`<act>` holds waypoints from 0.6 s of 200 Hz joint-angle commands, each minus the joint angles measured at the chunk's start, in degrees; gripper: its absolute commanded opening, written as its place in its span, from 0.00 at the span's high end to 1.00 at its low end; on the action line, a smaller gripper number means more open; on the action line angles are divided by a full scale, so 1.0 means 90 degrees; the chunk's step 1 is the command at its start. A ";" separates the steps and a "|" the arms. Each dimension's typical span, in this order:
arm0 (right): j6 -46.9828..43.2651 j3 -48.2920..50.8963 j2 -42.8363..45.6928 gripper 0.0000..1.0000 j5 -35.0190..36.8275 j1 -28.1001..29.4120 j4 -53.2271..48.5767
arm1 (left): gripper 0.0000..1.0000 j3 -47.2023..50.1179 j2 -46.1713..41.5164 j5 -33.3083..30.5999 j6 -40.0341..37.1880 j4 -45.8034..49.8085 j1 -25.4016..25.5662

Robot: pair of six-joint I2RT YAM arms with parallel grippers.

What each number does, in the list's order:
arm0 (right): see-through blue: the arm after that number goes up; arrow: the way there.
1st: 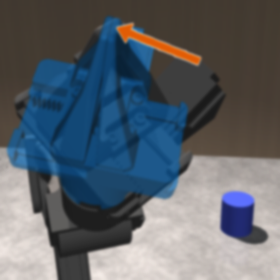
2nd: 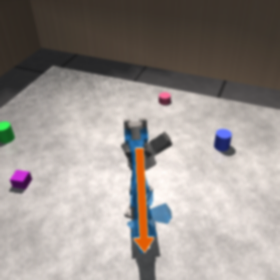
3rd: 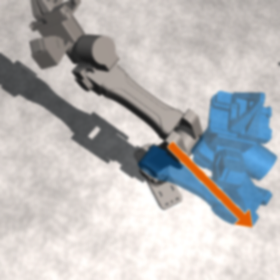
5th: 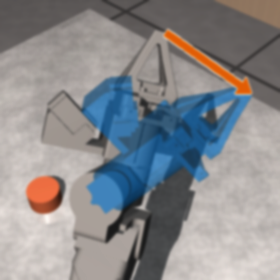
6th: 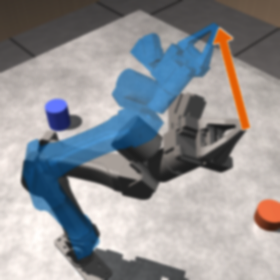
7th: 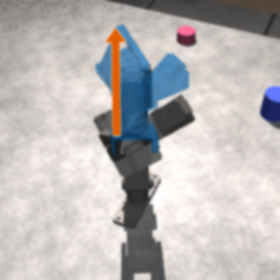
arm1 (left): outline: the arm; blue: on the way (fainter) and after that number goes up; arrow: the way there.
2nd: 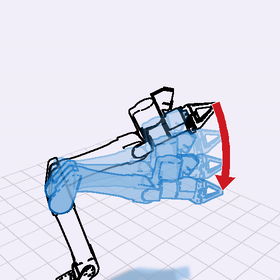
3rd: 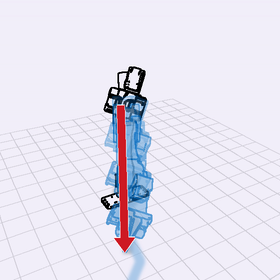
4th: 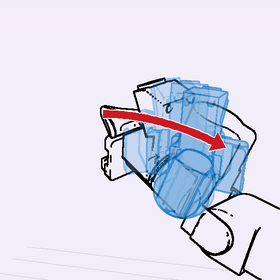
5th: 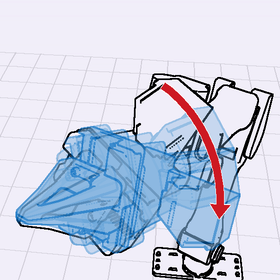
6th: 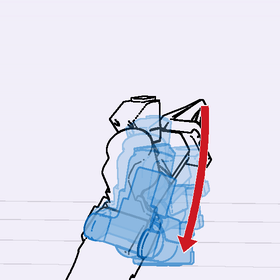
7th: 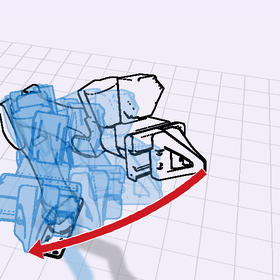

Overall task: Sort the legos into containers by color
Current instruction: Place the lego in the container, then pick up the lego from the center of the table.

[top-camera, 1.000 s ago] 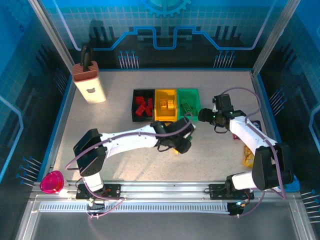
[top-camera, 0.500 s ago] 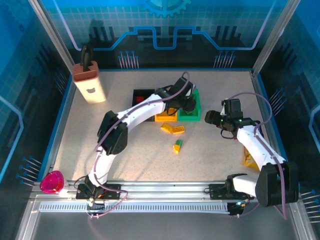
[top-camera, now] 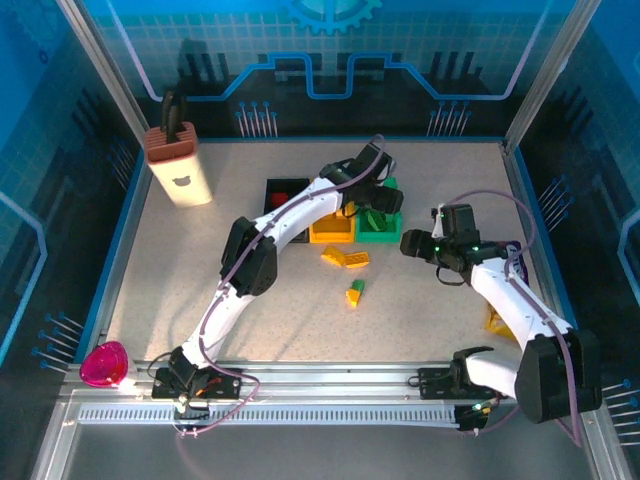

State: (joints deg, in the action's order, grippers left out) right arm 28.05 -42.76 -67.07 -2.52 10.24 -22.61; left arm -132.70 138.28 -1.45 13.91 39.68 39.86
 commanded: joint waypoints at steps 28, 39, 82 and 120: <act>0.0142 -0.0361 -0.0140 0.28 0.0348 0.1149 -0.0280 | 0.23 0.2014 -0.2256 0.0038 0.0048 -0.0800 -0.0017; 0.0310 -0.0346 -0.0265 0.30 0.0363 0.1395 -0.0273 | 0.24 0.3024 -0.2946 0.0001 0.0148 -0.1308 -0.0024; 0.1051 -0.0331 -0.0786 0.32 0.0568 0.2256 -0.0222 | 0.24 0.6203 -0.5028 -0.0295 0.0630 -0.2473 -0.0024; 0.1681 -0.0375 -0.1210 0.36 0.0929 0.2853 -0.0243 | 0.25 0.8105 -0.6118 -0.0506 0.1053 -0.2859 -0.0007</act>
State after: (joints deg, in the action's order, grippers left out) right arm 37.63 -44.75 -75.96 2.61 33.17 -23.59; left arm -68.10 86.28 -3.68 19.70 17.21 39.70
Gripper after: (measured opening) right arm 0.658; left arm 0.754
